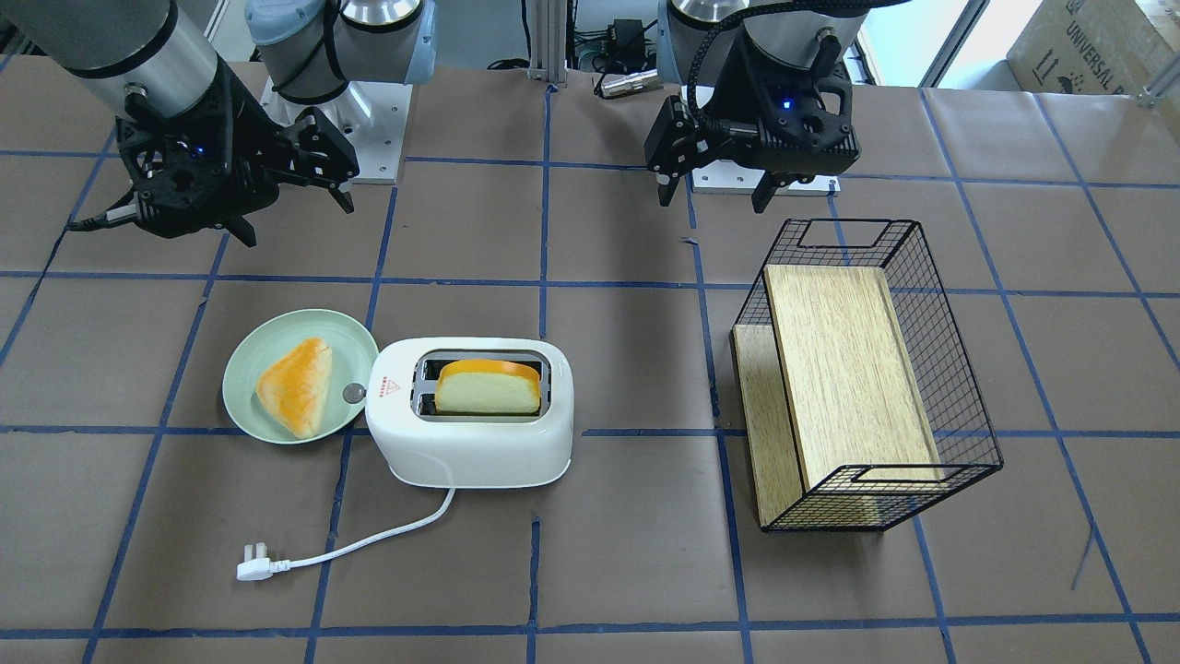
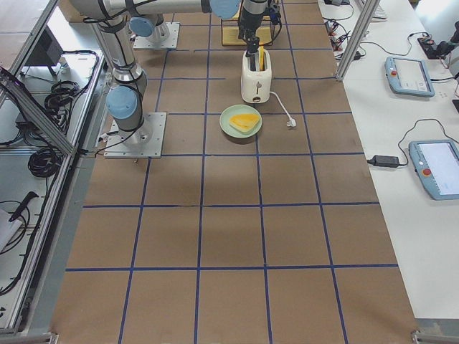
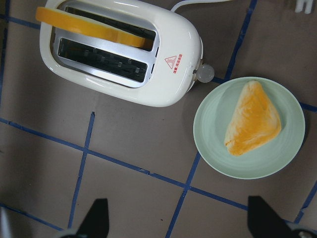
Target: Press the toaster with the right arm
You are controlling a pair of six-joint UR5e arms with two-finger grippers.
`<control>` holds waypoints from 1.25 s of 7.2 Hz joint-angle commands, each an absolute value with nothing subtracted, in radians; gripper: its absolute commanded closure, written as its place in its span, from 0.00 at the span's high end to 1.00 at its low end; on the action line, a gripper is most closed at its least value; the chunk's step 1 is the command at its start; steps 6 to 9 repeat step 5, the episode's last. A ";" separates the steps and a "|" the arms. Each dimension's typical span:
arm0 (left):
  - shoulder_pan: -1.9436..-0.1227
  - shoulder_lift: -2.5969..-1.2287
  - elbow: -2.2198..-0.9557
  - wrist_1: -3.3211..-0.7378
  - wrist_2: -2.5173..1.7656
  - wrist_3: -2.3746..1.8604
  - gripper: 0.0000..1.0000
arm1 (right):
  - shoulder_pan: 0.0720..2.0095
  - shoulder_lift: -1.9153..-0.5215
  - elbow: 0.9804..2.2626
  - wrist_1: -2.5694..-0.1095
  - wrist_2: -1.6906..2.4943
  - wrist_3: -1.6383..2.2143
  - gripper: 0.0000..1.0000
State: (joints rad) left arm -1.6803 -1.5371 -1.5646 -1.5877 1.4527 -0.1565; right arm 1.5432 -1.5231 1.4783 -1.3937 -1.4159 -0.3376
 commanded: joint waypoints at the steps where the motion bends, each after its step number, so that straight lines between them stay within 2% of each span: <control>1: -1.680 -1.537 -1.565 -1.588 1.453 -0.156 1.00 | 1.543 -1.586 1.589 -1.502 -1.430 -0.331 0.96; 3: -1.681 -1.537 -1.565 -1.588 1.451 -0.156 1.00 | 1.543 -1.604 1.620 -1.566 -1.503 -0.328 1.00; 9: -1.681 -1.537 -1.565 -1.588 1.453 -0.156 1.00 | 1.543 -1.605 1.624 -1.568 -1.500 -0.327 1.00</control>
